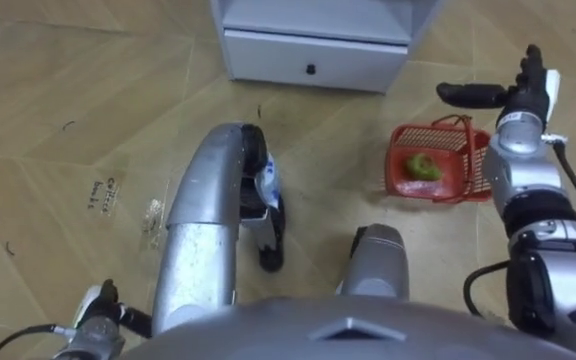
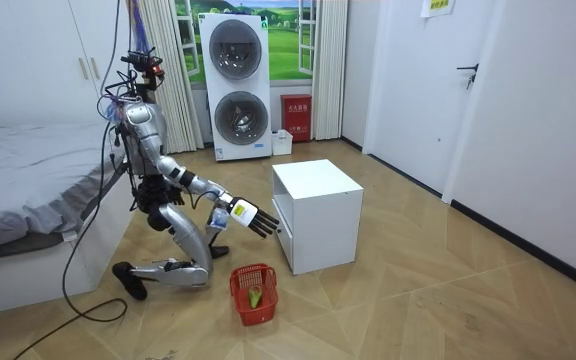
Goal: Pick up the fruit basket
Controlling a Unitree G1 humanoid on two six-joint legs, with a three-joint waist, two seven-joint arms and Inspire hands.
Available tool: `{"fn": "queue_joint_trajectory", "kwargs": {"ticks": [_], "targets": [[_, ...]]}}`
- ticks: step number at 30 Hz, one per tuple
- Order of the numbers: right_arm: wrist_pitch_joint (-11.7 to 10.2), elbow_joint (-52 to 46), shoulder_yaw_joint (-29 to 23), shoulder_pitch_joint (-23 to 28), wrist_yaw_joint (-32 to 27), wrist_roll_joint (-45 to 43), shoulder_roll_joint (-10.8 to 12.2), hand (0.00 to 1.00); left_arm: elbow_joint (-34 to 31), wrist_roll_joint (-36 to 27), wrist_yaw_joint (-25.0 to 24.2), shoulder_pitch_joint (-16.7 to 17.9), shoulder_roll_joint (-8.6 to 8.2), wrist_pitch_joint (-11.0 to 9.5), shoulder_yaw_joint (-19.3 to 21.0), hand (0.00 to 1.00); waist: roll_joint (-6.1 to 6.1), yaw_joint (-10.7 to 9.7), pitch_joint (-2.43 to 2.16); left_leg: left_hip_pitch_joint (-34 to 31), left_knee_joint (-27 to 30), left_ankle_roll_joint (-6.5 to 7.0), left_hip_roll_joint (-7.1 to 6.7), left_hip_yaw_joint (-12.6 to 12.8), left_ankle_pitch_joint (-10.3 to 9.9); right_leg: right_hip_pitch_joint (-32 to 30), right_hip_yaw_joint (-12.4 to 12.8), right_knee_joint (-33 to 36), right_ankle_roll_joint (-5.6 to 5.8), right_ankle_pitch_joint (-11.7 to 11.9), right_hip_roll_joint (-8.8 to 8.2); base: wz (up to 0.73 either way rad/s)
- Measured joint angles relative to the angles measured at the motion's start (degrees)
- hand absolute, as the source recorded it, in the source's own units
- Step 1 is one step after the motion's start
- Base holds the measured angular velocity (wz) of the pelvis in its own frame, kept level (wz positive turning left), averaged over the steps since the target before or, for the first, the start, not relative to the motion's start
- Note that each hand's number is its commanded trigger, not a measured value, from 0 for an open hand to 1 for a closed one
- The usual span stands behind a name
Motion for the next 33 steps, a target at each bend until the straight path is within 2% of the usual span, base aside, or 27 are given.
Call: {"fn": "queue_joint_trajectory", "kwargs": {"ticks": [2,5,7,8,9,10,13,21,24,28,33], "targets": [[0.0,1.2,0.2,0.1,0.9,0.6,-0.6,0.0,0.0,0.0,-0.1,0.9,-0.02,-0.1,-0.2,0.0,-0.06,0.0,0.02,-0.2,0.7,-0.35,0.36,0.0,0.6,0.0,0.3,1.0,-0.8,-0.6,0.33,-0.1],[0.0,1.4,1.3,0.1,2.4,2.4,-2.7,0.0,-0.4,0.0,-1.1,0.9,0.02,-0.3,-0.3,0.0,-0.04,-0.2,0.03,-2.2,2.2,-1.25,0.71,0.0,0.9,-0.2,0.1,3.3,-1.29,-2.9,0.41,0.15],[-0.4,1.5,2.7,0.1,3.4,2.4,-4.4,0.0,-1.1,0.0,-1.7,1.6,0.1,-0.4,-1.1,0.0,0.05,-0.3,0.05,-3.7,4.9,-3.0,0.66,-0.1,0.2,1.1,0.0,6.2,-2.14,-4.8,0.78,0.14],[-0.8,1.6,3.3,-0.2,3.6,2.5,-5.5,0.0,-1.4,0.0,-1.9,1.3,-0.65,-0.1,-1.7,0.0,1.06,0.0,0.78,-4.3,5.7,-3.56,1.22,-1.2,-0.1,0.8,-0.3,6.9,-2.7,-4.5,1.91,-0.12],[-1.1,1.6,4.5,-0.7,3.6,2.8,-6.6,0.0,-2.5,0.0,-2.8,1.7,-1.47,-0.1,-2.1,0.0,2.1,0.8,0.6,-5.7,5.6,-4.87,1.63,-1.9,0.2,-0.6,0.0,7.3,-2.81,-4.7,3.17,-0.15],[-1.2,1.7,5.4,-0.6,3.6,3.7,-6.7,0.0,-3.0,0.0,-3.3,1.6,-1.43,-0.1,-2.4,0.0,2.07,0.7,0.62,-6.1,5.0,-5.7,1.59,-1.9,0.7,-1.3,0.0,7.4,-2.81,-4.7,3.19,-0.05],[-1.2,1.8,8.3,-0.6,3.6,6.0,-7.0,0.0,-3.2,0.0,-4.2,1.6,-1.39,-0.1,-3.1,0.0,1.91,0.4,0.55,-6.1,4.1,-6.78,1.64,-2.2,1.2,-1.9,-0.1,7.5,-2.81,-4.7,3.5,0.02],[-1.5,5.6,10.7,-0.8,6.2,8.3,-7.8,0.0,-4.3,0.0,-6.9,1.3,-0.63,-0.1,-6.9,0.0,1.96,1.9,0.43,-6.3,4.2,-7.06,1.64,-2.8,1.4,-2.2,-0.3,7.6,-2.78,-4.8,3.99,0.0],[-1.5,5.7,10.8,-0.8,7.3,8.6,-8.0,0.0,-4.6,0.0,-7.6,1.3,-0.63,0.0,-8.0,0.0,2.53,2.3,0.56,-6.6,4.2,-7.02,1.61,-2.8,1.4,-2.4,-0.3,7.6,-2.77,-4.8,3.95,0.0],[-1.5,5.7,10.8,-0.8,8.4,8.6,-9.0,0.0,-5.5,-0.9,-7.7,1.3,-0.63,0.0,-8.3,0.0,4.04,2.9,0.49,-7.0,4.1,-7.03,1.62,-2.5,1.4,-3.1,-0.2,7.6,-2.77,-4.8,3.76,0.0],[-1.5,6.9,11.3,-0.7,9.1,8.8,-9.2,0.0,-5.5,-2.1,-8.5,1.4,-0.63,0.0,-8.6,0.0,4.31,3.0,0.49,-6.9,3.6,-7.06,1.49,-1.9,1.4,-3.5,0.2,7.6,-2.77,-4.8,3.21,0.0]]}}
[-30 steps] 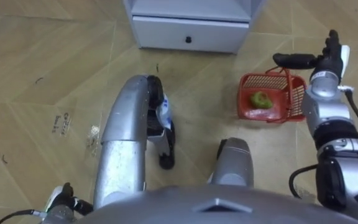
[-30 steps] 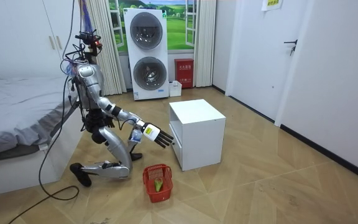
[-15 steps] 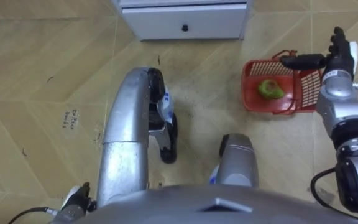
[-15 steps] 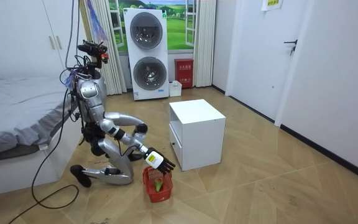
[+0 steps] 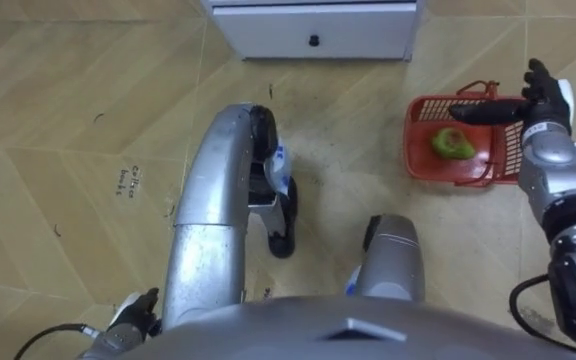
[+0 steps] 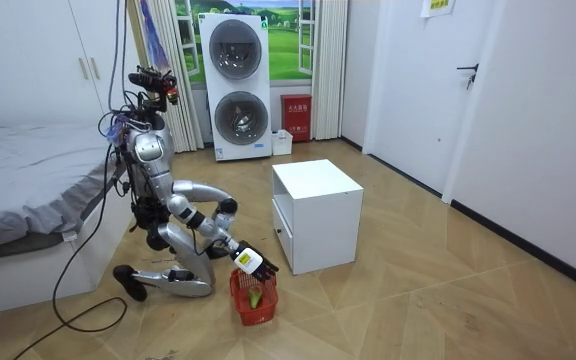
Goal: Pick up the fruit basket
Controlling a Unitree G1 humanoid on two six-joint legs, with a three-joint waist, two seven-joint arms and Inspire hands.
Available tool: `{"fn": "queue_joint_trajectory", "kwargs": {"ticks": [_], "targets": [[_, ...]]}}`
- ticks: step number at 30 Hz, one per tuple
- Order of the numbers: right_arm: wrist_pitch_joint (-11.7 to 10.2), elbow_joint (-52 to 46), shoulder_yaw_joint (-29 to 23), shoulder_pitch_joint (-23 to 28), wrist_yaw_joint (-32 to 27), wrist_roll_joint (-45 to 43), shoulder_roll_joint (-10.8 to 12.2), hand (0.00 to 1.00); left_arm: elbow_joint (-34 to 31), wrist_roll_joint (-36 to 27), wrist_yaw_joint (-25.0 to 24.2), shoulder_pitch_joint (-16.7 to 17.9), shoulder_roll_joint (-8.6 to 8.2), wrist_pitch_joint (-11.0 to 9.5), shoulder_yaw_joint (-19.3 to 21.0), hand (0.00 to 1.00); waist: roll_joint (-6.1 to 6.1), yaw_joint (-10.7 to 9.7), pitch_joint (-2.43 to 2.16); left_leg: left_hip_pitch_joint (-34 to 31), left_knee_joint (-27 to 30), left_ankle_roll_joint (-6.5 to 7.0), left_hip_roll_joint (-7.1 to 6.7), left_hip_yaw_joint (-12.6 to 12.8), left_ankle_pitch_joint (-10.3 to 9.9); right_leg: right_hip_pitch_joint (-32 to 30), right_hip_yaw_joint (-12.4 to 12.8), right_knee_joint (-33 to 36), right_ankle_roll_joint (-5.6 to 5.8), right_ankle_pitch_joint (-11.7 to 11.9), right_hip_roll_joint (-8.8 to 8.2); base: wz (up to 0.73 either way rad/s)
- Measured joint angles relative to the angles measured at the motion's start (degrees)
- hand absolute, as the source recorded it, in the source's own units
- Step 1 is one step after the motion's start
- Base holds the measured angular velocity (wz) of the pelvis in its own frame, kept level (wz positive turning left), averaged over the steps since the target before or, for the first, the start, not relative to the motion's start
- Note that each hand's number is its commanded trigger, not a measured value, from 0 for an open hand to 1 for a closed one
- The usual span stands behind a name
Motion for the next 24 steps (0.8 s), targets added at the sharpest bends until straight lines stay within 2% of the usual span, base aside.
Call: {"fn": "queue_joint_trajectory", "kwargs": {"ticks": [5,9,19,20,21,23,24], "targets": [[0.0,1.2,2.4,0.1,2.0,-0.1,-0.9,0.0,0.0,0.0,-0.6,0.0,0.01,0.0,0.0,0.0,0.02,0.2,-0.02,-0.2,-0.1,-0.03,0.05,0.1,0.0,-0.4,0.2,0.0,0.0,0.0,-0.06,0.0],[0.1,4.9,4.5,0.0,4.0,0.3,-1.7,0.0,0.0,-0.1,-1.9,-0.2,0.02,0.0,0.0,0.0,0.33,1.6,-0.2,-0.4,0.0,-0.01,0.03,0.2,0.0,-0.6,0.1,0.0,0.02,0.0,-0.09,0.0],[0.3,9.8,4.4,0.1,6.3,2.5,-1.8,0.0,0.1,-1.7,-2.6,-0.2,0.02,0.1,0.0,0.0,0.46,3.2,-0.22,-0.5,0.0,0.0,0.01,0.2,0.0,-0.6,0.0,0.1,0.11,-0.1,-0.09,0.0],[0.3,10.0,4.4,0.1,6.4,2.5,-1.8,0.1,0.1,-1.7,-2.6,-0.2,0.02,0.1,0.0,0.0,0.47,3.2,-0.21,-0.5,0.0,0.0,0.01,0.2,0.0,-0.6,0.0,0.1,0.11,-0.1,-0.09,0.0],[0.3,10.5,4.4,0.1,6.6,2.5,-1.8,0.37,0.1,-2.1,-2.6,-0.2,0.01,0.1,0.0,0.0,0.51,3.2,-0.22,-0.6,0.0,-0.01,0.02,0.2,0.0,-0.6,0.0,0.1,0.11,-0.1,-0.09,0.0],[0.3,11.3,4.4,0.1,6.8,2.5,-1.8,1.0,0.1,-2.2,-2.6,-0.2,0.01,0.1,0.0,0.0,0.51,3.2,-0.15,-0.6,0.0,-0.01,0.02,0.2,0.0,-0.7,-0.1,0.1,0.11,0.0,-0.09,0.0],[0.3,11.9,4.5,0.1,7.1,2.5,-1.8,1.0,0.0,-2.2,-2.6,-0.2,0.01,0.1,0.0,0.0,0.62,3.3,-0.14,-0.6,0.0,-0.01,0.04,0.1,0.0,-0.7,-0.1,0.1,0.11,0.0,-0.08,0.0]]}}
